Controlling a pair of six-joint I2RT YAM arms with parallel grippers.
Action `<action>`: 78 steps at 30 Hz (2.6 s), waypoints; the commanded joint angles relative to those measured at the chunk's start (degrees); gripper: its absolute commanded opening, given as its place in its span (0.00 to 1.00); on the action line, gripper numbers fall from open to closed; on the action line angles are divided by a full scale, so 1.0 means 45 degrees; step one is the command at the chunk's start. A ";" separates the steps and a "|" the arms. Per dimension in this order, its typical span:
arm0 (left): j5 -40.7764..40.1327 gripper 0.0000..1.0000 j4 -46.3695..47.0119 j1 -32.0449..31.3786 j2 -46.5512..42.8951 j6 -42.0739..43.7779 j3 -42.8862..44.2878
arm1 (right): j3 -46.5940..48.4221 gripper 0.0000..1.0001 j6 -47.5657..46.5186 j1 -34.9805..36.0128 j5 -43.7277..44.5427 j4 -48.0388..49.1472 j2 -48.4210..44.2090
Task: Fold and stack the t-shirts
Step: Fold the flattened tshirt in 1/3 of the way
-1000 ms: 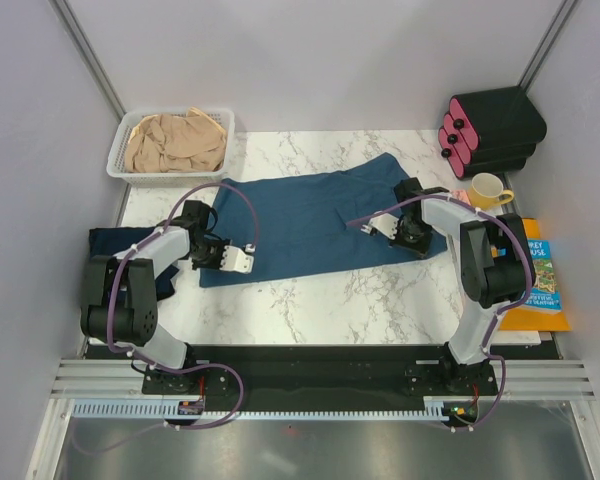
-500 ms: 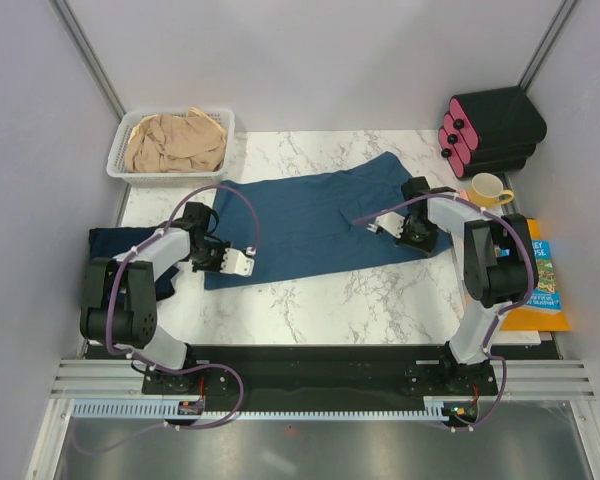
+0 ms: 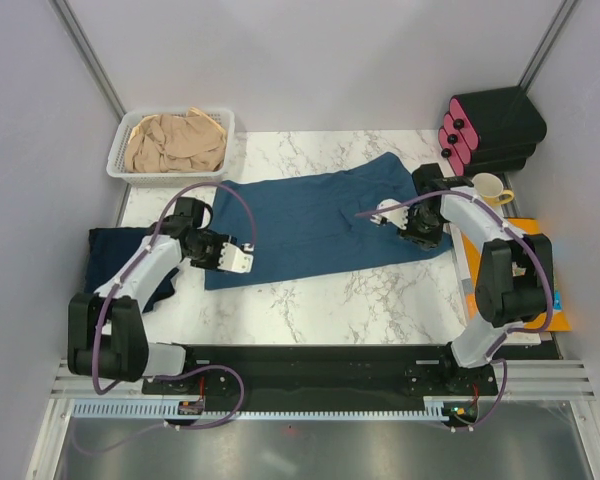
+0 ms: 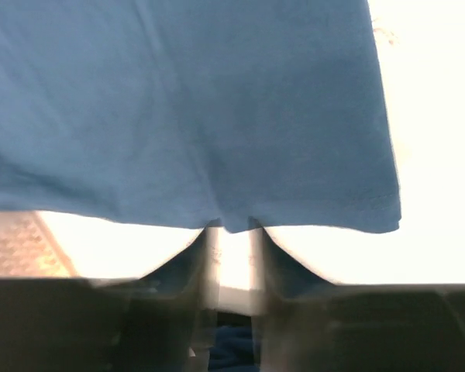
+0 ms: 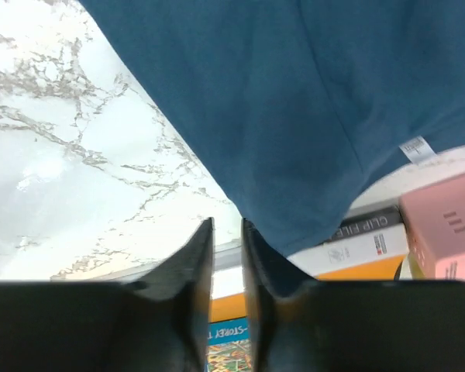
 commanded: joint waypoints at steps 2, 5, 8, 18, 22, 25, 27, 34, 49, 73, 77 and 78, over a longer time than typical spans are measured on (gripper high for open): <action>0.0595 0.57 0.0317 -0.0751 -0.1835 0.0296 -0.0555 | -0.1097 0.36 -0.1634 0.0378 -0.0316 0.0692 -0.1712; 0.0612 0.74 0.1121 -0.1201 -0.3378 0.1193 -0.2118 | -0.2271 0.51 -0.2669 0.0749 0.0134 0.1612 -0.2438; 0.0828 0.93 0.1278 -0.1572 -0.4646 0.1488 -0.3155 | -0.2666 0.60 -0.3083 0.0945 0.0291 0.1867 -0.2402; -0.0011 0.96 0.1101 -0.3193 -0.5590 0.0669 -0.4757 | -0.3468 0.62 -0.3592 0.1336 0.0720 0.3740 -0.1231; -0.0499 0.95 0.1258 -0.3740 -0.5062 -0.0151 -0.4837 | -0.3077 0.62 -0.3610 0.1336 0.0779 0.4034 -0.0566; -0.0694 0.91 0.1356 -0.3877 -0.4478 -0.0406 -0.4836 | -0.3155 0.62 -0.3885 0.1336 0.0779 0.4483 -0.0351; -0.0773 0.90 0.1687 -0.3936 -0.4126 -0.0814 -0.4778 | -0.3000 0.61 -0.3847 0.1336 0.0779 0.4561 -0.0058; -0.1203 0.84 0.2409 -0.4229 -0.2055 -0.2299 -0.4310 | -0.2608 0.61 -0.3729 0.1336 0.0779 0.4972 0.0664; -0.1672 0.42 0.3368 -0.4385 -0.1175 -0.2711 -0.4329 | -0.2530 0.48 -0.3846 0.1336 0.1189 0.5538 0.1583; -0.0930 0.02 -0.0634 -0.4385 -0.4610 -0.1950 -0.5460 | -0.5264 0.00 -0.3691 0.2173 0.0408 0.2904 -0.1970; -0.0794 0.02 -0.0909 -0.4385 -0.5139 -0.1930 -0.5852 | -0.5732 0.00 -0.3359 0.2975 0.0077 0.2278 -0.2828; -0.0793 0.02 -0.1006 -0.4385 -0.5236 -0.1911 -0.5891 | -0.5810 0.00 -0.3281 0.3150 0.0037 0.2161 -0.3005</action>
